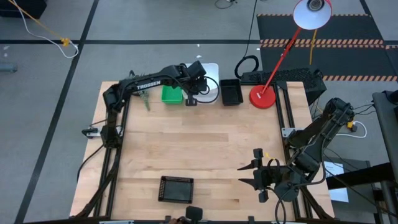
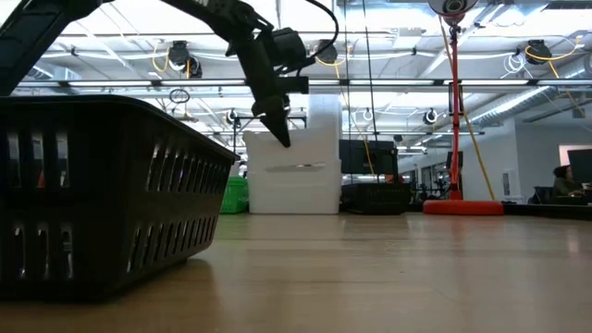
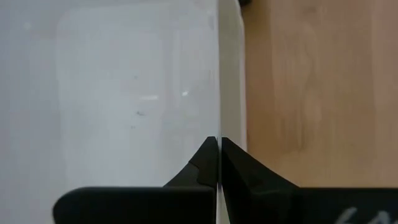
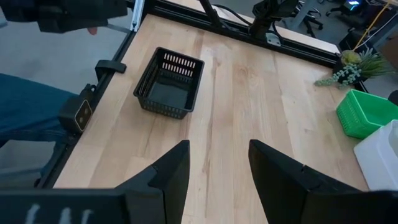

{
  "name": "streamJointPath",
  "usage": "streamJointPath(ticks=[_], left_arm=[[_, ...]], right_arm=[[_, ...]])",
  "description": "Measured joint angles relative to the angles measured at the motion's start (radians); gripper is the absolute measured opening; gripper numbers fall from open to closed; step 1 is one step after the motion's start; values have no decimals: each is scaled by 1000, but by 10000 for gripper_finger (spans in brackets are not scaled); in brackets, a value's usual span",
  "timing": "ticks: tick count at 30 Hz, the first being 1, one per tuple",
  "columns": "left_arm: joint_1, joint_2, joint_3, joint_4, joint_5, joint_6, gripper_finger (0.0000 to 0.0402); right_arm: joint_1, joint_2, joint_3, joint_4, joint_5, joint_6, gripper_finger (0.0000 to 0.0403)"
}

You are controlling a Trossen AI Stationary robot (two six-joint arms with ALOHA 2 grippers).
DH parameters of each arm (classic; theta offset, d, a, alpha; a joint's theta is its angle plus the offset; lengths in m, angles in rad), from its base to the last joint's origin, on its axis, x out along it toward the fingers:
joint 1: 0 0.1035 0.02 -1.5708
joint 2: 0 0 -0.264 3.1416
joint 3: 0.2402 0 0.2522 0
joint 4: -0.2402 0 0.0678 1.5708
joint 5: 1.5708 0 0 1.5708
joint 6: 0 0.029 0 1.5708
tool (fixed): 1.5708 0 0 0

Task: Stack baskets by color
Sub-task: Stack the bottom white bin on the stacked white bins

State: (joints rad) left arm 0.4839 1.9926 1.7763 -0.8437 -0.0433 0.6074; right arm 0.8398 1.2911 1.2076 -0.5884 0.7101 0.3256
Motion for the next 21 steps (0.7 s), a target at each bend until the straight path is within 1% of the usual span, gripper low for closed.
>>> streamJointPath(ticks=[5, 11, 16, 21], left_arm=[[0, 0, 0, 15, 1, -1, 13], [0, 6, 0, 38, 46, -6, 5], [4, 6, 0, 36, 43, -15, 22], [10, 6, 0, 33, 43, -20, 10]], right_arm=[[0, 0, 0, 0, 0, 0, 157], [0, 0, 0, 0, 0, 2, 157], [0, 0, 0, 0, 0, 2, 157], [0, 0, 0, 0, 0, 1, 157]])
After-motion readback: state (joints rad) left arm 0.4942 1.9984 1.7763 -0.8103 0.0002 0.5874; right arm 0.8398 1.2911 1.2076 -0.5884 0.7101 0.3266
